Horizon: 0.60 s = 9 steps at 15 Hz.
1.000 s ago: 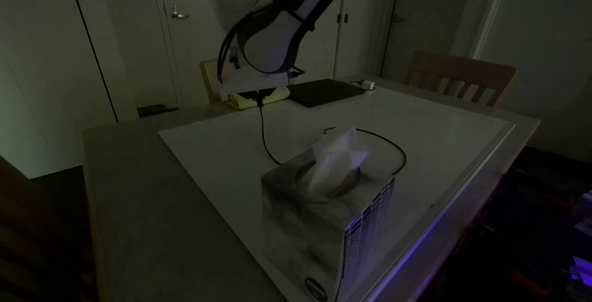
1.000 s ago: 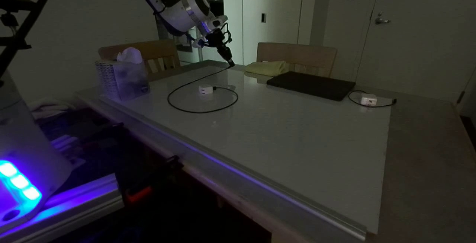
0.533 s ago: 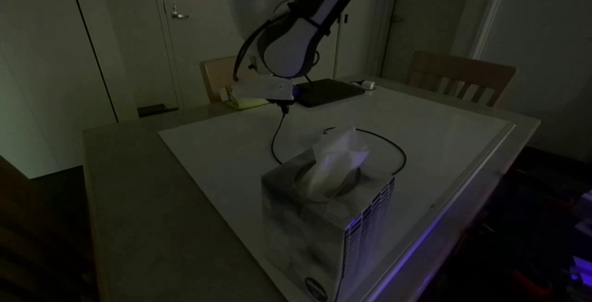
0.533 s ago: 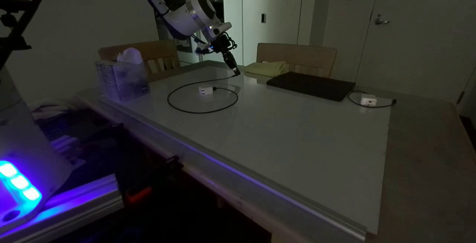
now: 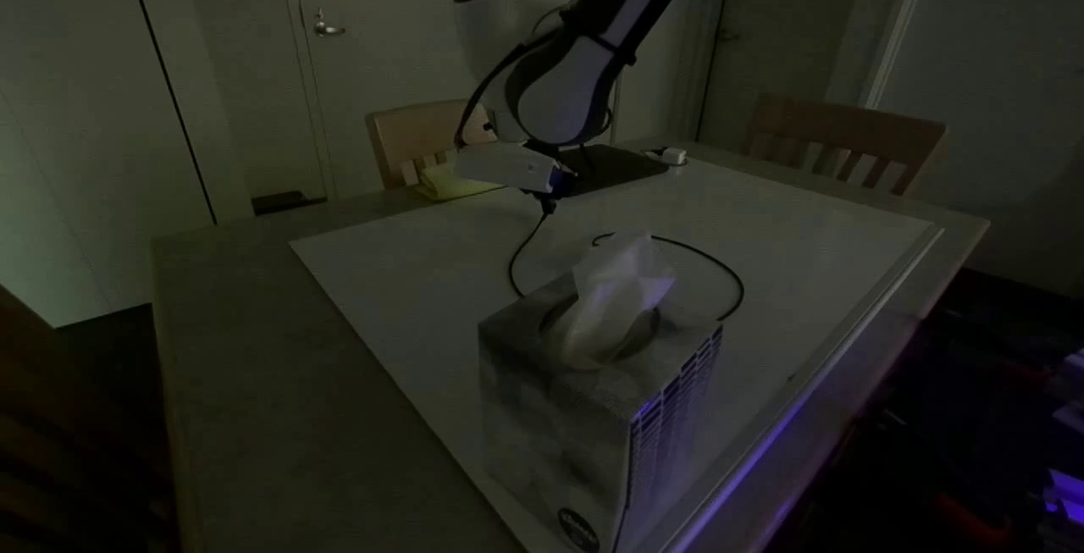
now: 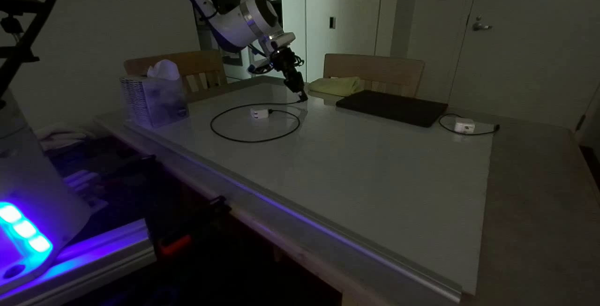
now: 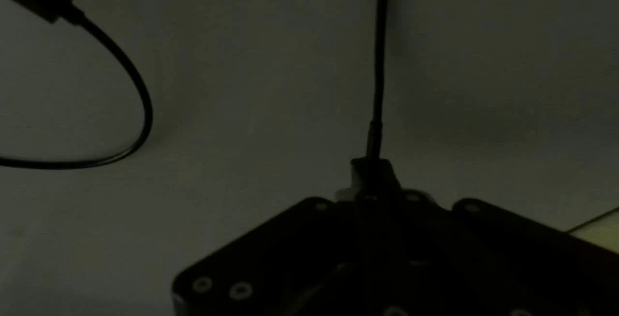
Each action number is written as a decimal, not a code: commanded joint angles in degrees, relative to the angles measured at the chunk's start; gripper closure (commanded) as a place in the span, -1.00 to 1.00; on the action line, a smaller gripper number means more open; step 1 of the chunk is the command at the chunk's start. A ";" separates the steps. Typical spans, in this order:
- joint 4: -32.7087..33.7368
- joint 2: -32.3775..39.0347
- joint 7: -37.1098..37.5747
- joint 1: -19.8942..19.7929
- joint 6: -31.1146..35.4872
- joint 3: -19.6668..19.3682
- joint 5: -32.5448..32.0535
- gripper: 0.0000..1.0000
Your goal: Put the charging cable in circle form.
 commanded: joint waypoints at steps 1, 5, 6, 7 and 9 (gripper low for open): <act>0.41 -0.41 1.36 -1.73 -0.61 2.10 -2.31 0.99; 2.90 0.59 10.49 -1.72 -8.66 1.47 -1.06 0.99; 3.24 0.36 12.64 -2.59 -10.82 2.10 -0.74 0.99; 3.46 0.20 14.87 -3.53 -12.59 2.60 -0.52 0.99; 3.64 -0.27 19.53 -5.22 -16.00 3.52 -0.30 0.99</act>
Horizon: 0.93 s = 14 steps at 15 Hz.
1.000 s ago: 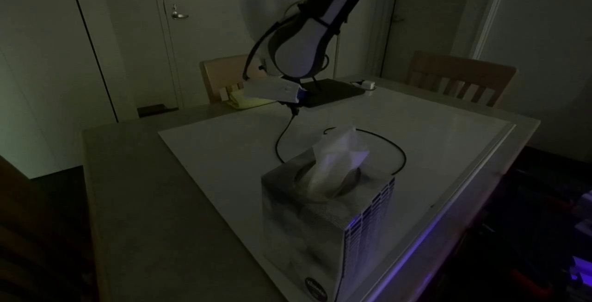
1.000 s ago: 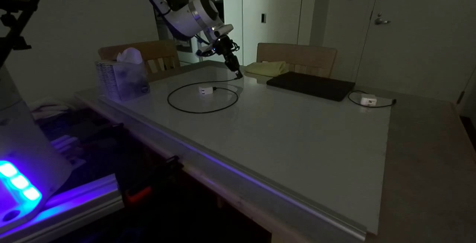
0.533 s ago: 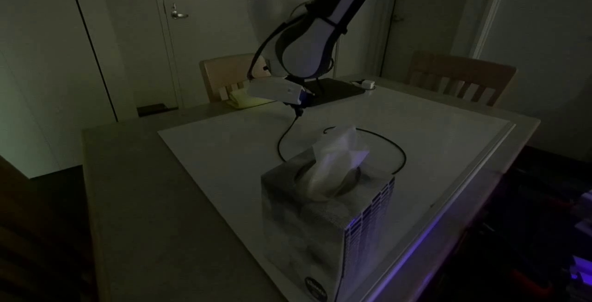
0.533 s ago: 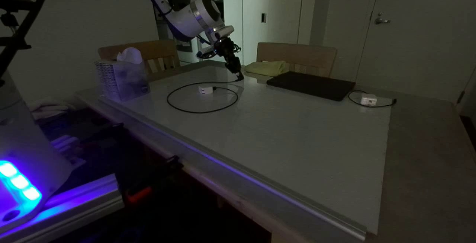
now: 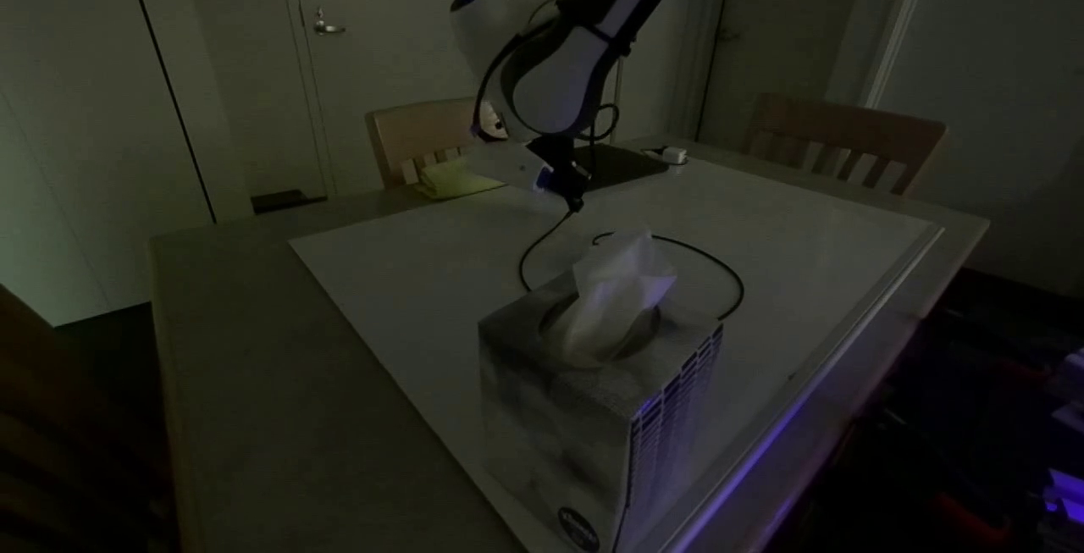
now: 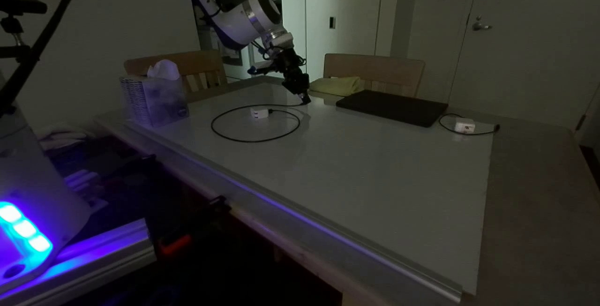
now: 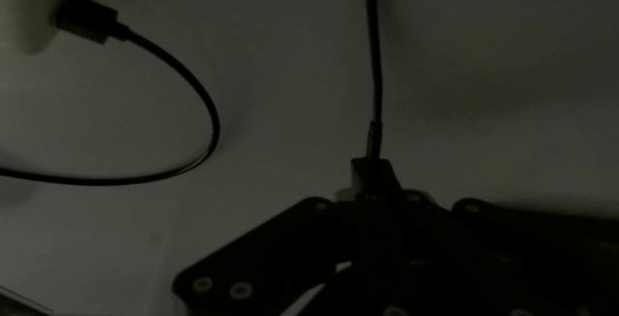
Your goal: Put the charging cable in circle form.
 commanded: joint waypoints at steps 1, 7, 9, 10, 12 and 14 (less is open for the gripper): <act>1.53 -0.61 7.20 -4.59 -6.14 3.11 0.77 0.99; 0.74 -1.63 16.37 -12.16 -9.70 6.87 4.75 0.99; -0.68 -2.35 18.64 -14.24 -8.86 7.57 6.39 0.99; -1.05 -2.48 19.79 -15.13 -8.47 7.84 7.17 0.99; -2.40 -3.39 22.22 -16.64 -8.00 8.26 9.00 0.99; -4.21 -4.62 24.52 -17.94 -7.46 8.81 10.78 0.99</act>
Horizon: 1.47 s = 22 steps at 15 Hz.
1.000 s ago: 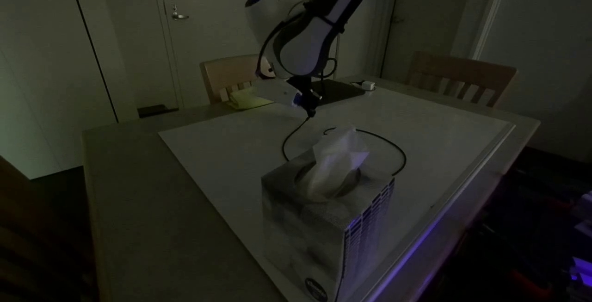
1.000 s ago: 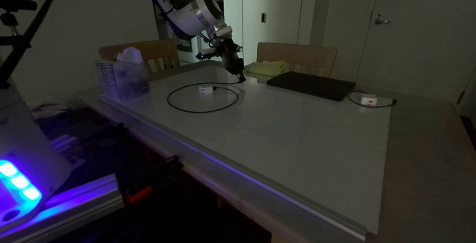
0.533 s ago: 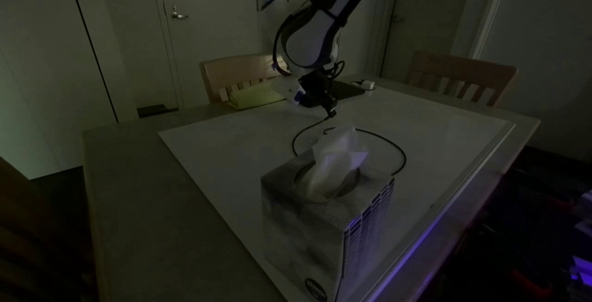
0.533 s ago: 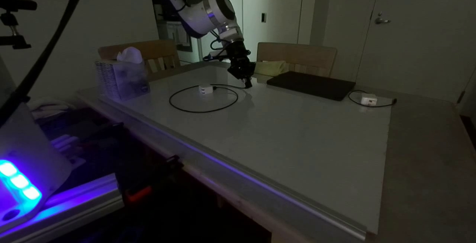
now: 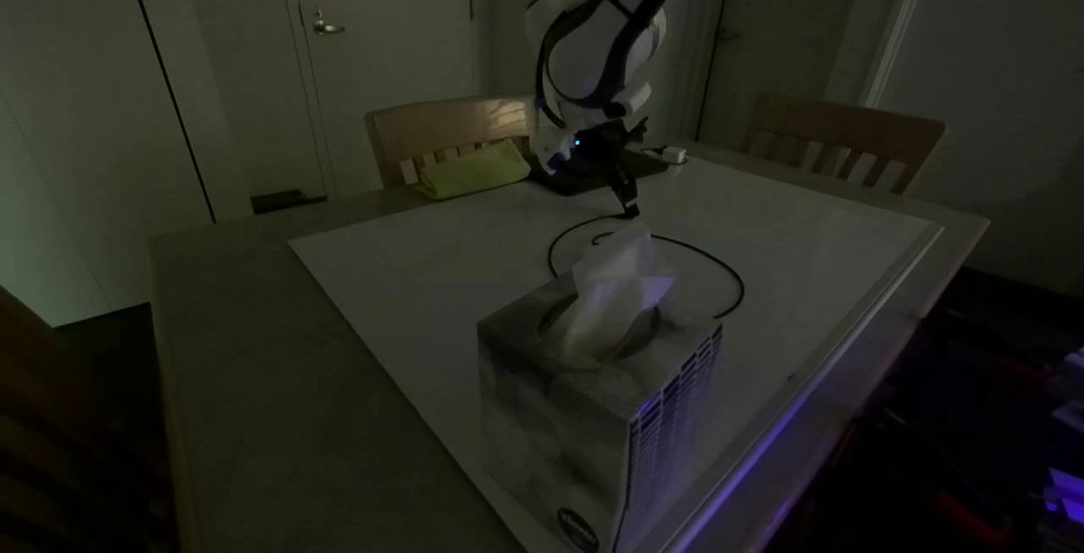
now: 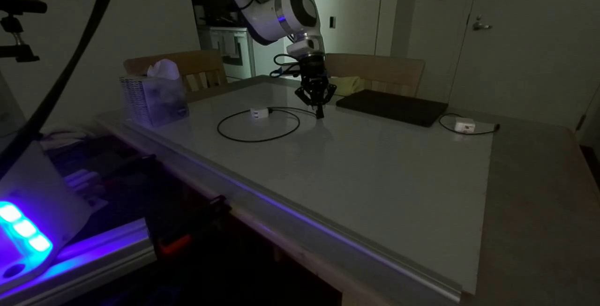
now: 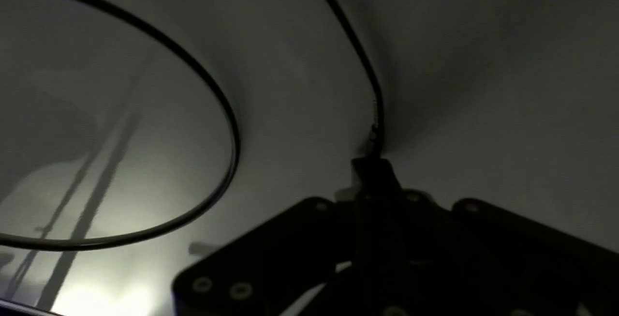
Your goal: Put the charging cable in circle form.
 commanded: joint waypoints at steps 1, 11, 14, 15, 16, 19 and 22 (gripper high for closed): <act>-5.84 -4.16 4.24 -3.32 1.32 2.43 3.51 0.99; -23.55 -12.72 15.26 6.80 10.05 -12.81 24.79 0.99; -27.68 -12.20 15.05 15.29 12.13 -22.90 33.63 0.99; -28.65 -12.07 15.04 17.51 12.11 -25.18 35.29 0.99; -29.17 -11.90 15.04 18.65 11.95 -26.07 36.35 0.99; -29.96 -13.08 14.34 18.24 10.69 -24.25 35.80 0.99; -30.36 -13.26 12.50 17.84 11.01 -22.84 36.28 0.99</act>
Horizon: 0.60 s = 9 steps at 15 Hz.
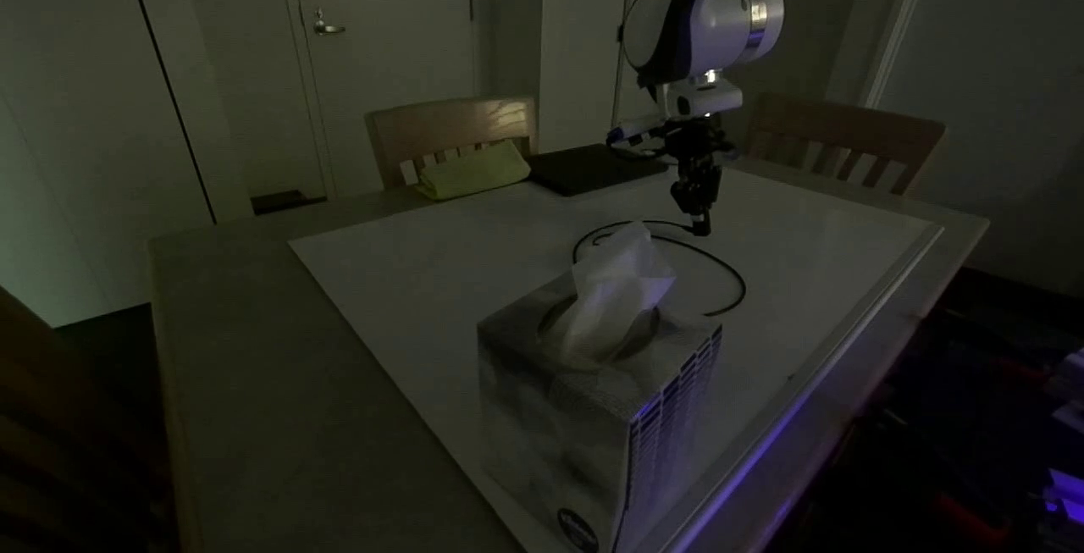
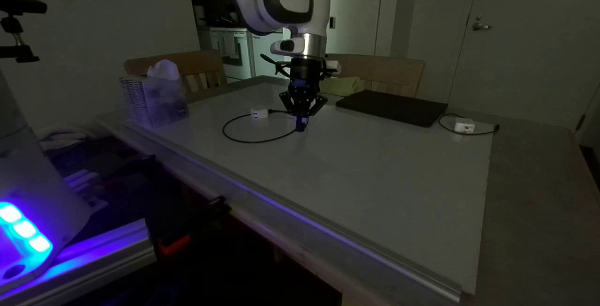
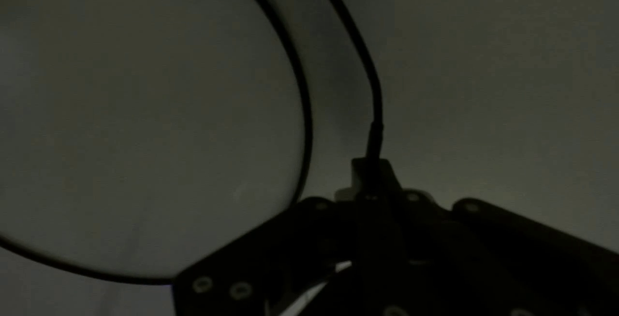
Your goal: Put the charging cable in circle form.
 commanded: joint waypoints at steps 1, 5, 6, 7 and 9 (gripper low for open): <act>-2.87 -5.66 2.12 -6.99 3.06 8.01 -5.21 0.99; -3.51 -4.32 -2.13 -3.50 2.20 5.16 -0.57 0.42; -3.69 -4.96 -1.83 -4.49 2.21 6.39 -1.05 0.31; -4.11 -7.91 2.20 -11.03 3.27 12.90 -7.92 0.17; -3.99 -6.82 -1.37 -5.68 1.08 7.92 -5.03 -0.12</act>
